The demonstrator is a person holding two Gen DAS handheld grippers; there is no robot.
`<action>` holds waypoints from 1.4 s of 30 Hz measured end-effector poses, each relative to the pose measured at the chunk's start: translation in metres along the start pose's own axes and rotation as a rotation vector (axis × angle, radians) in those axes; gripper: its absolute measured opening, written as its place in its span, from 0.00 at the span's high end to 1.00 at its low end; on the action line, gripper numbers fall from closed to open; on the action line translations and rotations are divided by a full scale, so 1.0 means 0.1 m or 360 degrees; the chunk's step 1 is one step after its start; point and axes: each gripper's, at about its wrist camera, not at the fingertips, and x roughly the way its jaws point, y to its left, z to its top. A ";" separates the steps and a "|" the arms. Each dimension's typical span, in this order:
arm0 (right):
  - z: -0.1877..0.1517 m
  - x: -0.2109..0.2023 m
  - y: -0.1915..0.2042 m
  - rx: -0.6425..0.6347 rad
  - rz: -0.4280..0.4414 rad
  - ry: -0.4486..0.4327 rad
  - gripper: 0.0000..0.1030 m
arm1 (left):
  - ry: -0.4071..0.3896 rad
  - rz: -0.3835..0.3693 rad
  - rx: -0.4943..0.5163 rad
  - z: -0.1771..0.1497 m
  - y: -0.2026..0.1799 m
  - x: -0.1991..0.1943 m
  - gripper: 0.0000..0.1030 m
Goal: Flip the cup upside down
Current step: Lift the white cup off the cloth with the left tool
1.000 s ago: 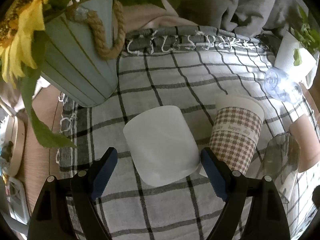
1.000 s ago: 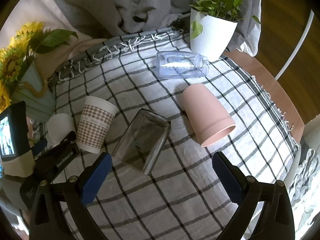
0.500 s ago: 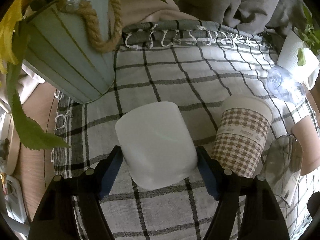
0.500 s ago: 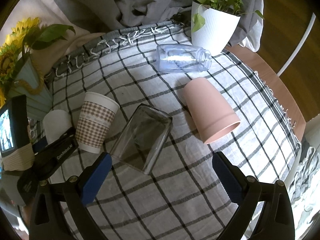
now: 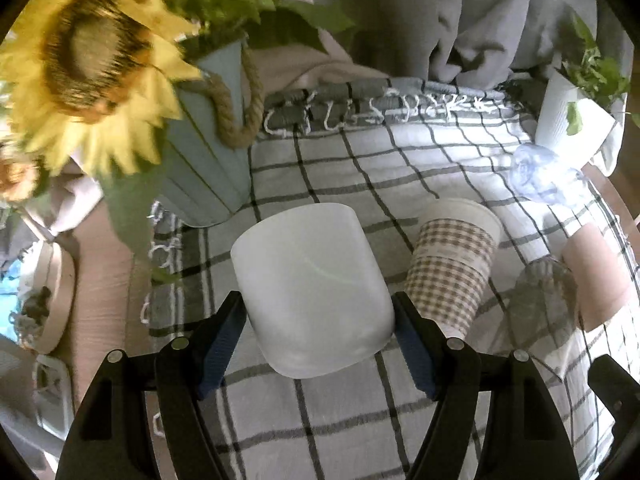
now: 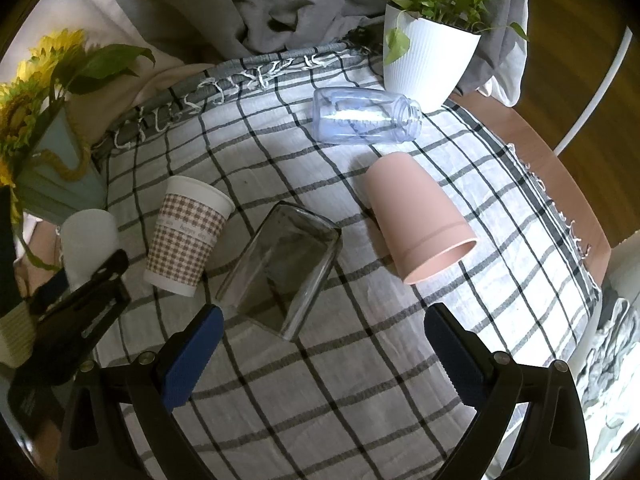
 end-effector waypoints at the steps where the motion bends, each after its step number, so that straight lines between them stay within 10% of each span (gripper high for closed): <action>1: -0.01 -0.01 -0.01 -0.0003 0.0005 -0.0003 0.02 | -0.0005 -0.0004 -0.0006 -0.02 0.00 -0.05 0.29; 24: -0.40 -0.23 -0.77 -0.0247 0.0190 -0.0007 0.02 | 0.0099 -0.0004 -0.0149 -0.95 -0.92 -0.90 0.29; 42: -0.52 0.07 -1.75 -0.0331 0.0125 0.0100 0.02 | 0.0242 -0.0051 -0.0132 -1.33 -1.94 -0.69 0.29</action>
